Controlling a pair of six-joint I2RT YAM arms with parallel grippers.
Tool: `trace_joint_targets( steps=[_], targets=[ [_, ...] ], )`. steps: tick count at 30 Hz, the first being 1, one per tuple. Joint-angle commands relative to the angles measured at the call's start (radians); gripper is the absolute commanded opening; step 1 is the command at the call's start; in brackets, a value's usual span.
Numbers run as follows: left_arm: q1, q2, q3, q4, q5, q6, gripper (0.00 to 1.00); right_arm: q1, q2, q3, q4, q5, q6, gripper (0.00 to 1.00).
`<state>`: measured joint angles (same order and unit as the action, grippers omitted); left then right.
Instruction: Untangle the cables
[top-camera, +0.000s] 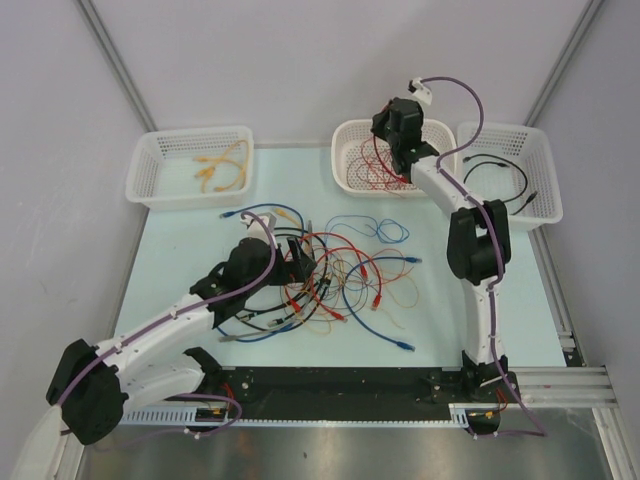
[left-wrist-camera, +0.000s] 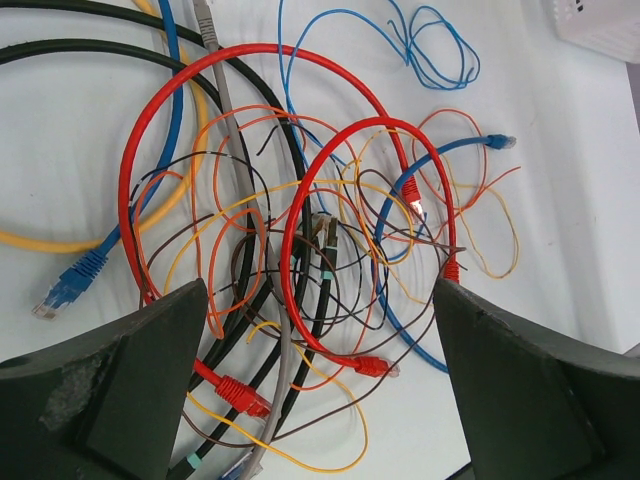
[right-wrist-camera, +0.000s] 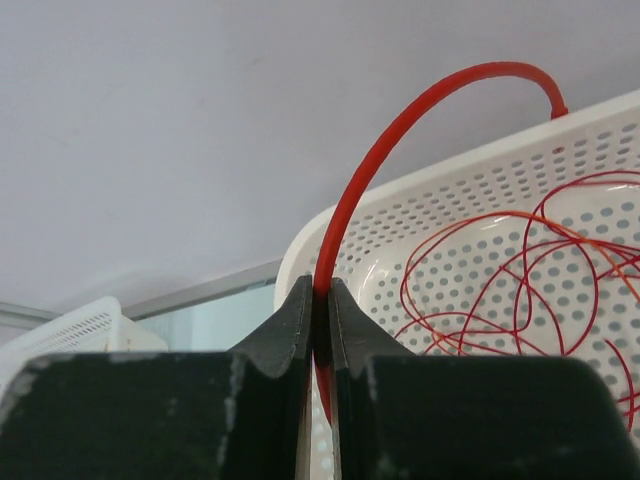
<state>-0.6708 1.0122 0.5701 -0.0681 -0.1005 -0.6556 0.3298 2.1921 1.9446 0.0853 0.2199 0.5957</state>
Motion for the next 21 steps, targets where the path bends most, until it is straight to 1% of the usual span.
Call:
trace_joint_targets(
  steps=[1, 7, 14, 17, 19, 20, 21],
  targets=[
    [0.005, -0.027, -0.013, 0.034, 0.012, -0.013, 1.00, 0.006, -0.034, 0.010, 0.064, 0.047, -0.020, 0.00],
    [0.005, -0.021, -0.012, 0.042, 0.018, -0.026, 1.00, -0.021, 0.050, 0.088, 0.037, 0.067, -0.045, 0.00],
    [0.005, 0.040, 0.005, 0.051, 0.018, -0.024, 1.00, -0.040, 0.162, 0.220, 0.047, 0.113, -0.148, 0.00],
    [0.005, 0.066, 0.010, 0.062, 0.022, -0.030, 1.00, -0.046, 0.196, 0.228, 0.102, 0.137, -0.201, 0.00],
    [0.005, 0.094, 0.013, 0.063, 0.027, -0.032, 1.00, -0.048, 0.207, 0.195, 0.145, 0.153, -0.243, 0.00],
    [0.005, 0.103, 0.014, 0.063, 0.030, -0.033, 1.00, -0.049, 0.207, 0.166, 0.225, 0.160, -0.263, 0.00],
    [0.005, 0.124, 0.016, 0.065, 0.033, -0.035, 1.00, -0.049, 0.205, 0.139, 0.272, 0.170, -0.281, 0.00]
  ],
)
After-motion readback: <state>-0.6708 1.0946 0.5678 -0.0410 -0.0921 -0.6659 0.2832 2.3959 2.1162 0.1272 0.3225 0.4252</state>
